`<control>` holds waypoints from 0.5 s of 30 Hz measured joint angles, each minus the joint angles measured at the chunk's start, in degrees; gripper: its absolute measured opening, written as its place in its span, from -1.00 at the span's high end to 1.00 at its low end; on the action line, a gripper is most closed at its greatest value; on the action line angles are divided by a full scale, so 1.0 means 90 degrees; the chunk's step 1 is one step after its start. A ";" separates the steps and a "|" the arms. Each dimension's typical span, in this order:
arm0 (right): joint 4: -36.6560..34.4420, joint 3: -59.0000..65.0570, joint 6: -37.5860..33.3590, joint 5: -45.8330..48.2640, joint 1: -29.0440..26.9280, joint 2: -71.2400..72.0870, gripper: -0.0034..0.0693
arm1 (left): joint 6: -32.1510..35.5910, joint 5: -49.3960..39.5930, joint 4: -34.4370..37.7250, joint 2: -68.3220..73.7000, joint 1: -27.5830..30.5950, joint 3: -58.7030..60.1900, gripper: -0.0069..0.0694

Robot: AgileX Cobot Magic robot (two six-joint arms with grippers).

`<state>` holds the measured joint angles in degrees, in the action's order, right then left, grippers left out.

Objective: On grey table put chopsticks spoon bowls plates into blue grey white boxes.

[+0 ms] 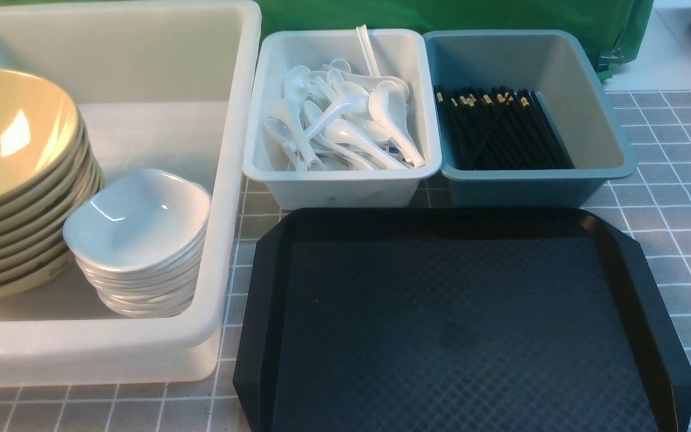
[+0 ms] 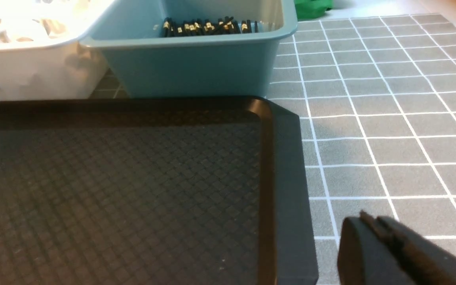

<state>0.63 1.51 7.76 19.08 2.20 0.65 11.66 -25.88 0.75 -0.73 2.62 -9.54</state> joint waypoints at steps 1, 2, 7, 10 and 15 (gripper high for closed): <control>0.0000 0.0000 0.0000 0.0000 0.0000 0.0000 0.74 | -0.0377 0.0213 -0.0013 -0.0003 0.0000 0.0188 0.84; 0.0000 0.0000 0.0000 0.0000 0.0000 0.0000 0.74 | -0.0802 0.0451 -0.0084 -0.0003 -0.0008 0.0433 0.84; -0.0003 0.0000 0.0000 0.0000 0.0000 0.0000 0.72 | -0.1761 0.0866 -0.0187 -0.0003 -0.0107 0.1171 0.84; -0.0003 0.0000 0.0000 0.0000 0.0000 0.0005 0.71 | -0.1902 0.0761 -0.0194 -0.0003 -0.0188 0.1202 0.84; -0.0003 0.0000 0.0000 0.0000 0.0000 0.0005 0.69 | -0.1855 0.0750 -0.0208 -0.0003 -0.0295 0.1202 0.84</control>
<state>0.61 1.51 7.76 19.08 2.20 0.70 -5.04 -19.14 -1.12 -0.75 -0.04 1.28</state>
